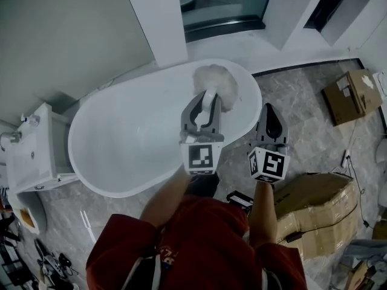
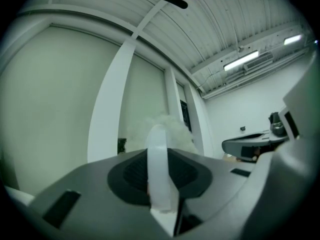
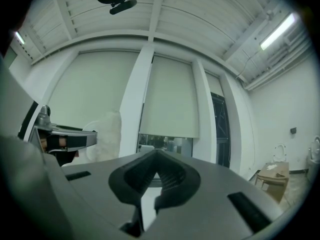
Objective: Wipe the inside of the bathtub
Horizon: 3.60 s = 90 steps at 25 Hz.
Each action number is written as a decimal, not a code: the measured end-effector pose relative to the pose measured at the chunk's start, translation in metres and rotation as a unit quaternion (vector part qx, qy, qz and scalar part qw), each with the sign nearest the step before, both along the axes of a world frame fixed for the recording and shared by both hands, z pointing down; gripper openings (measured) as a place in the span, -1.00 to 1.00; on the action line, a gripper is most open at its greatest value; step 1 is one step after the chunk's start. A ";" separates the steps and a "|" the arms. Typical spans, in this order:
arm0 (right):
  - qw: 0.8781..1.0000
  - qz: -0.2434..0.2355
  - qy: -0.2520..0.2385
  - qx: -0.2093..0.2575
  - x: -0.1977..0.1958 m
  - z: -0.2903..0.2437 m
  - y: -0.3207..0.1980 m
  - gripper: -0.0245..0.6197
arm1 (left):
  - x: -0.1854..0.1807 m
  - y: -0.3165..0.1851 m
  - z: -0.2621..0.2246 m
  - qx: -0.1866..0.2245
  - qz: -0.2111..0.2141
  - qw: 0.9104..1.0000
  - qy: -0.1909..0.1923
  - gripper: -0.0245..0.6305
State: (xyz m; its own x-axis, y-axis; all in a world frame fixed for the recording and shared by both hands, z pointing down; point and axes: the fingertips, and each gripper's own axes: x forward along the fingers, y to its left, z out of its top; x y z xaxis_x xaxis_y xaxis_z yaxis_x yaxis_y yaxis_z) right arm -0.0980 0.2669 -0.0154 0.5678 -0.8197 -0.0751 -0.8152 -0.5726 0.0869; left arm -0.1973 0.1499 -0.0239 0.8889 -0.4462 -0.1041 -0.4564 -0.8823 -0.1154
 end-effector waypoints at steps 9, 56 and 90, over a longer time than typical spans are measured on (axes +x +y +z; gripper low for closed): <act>1.000 -0.016 0.000 -0.005 0.072 -0.002 -0.049 -0.89 | 0.063 -0.047 0.010 -0.021 -0.022 1.000 -0.003 -0.63; 0.980 -0.186 0.070 -0.031 0.349 0.031 -0.214 -0.89 | 0.311 -0.173 0.056 -0.062 -0.174 0.982 -0.037 -0.63; 0.948 -0.299 -0.020 -0.103 0.409 0.268 -0.266 -0.89 | 0.377 -0.177 0.428 -0.344 -0.166 0.901 -0.206 -0.63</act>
State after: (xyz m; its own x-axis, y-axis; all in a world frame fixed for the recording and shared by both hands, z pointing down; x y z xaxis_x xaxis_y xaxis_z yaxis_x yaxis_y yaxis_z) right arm 0.3108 0.0005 0.2530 -0.0049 -0.9912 0.1324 -0.9938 0.0195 0.1092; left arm 0.1796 -0.0275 0.4041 0.5939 -0.5278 0.6073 -0.7523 -0.6319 0.1864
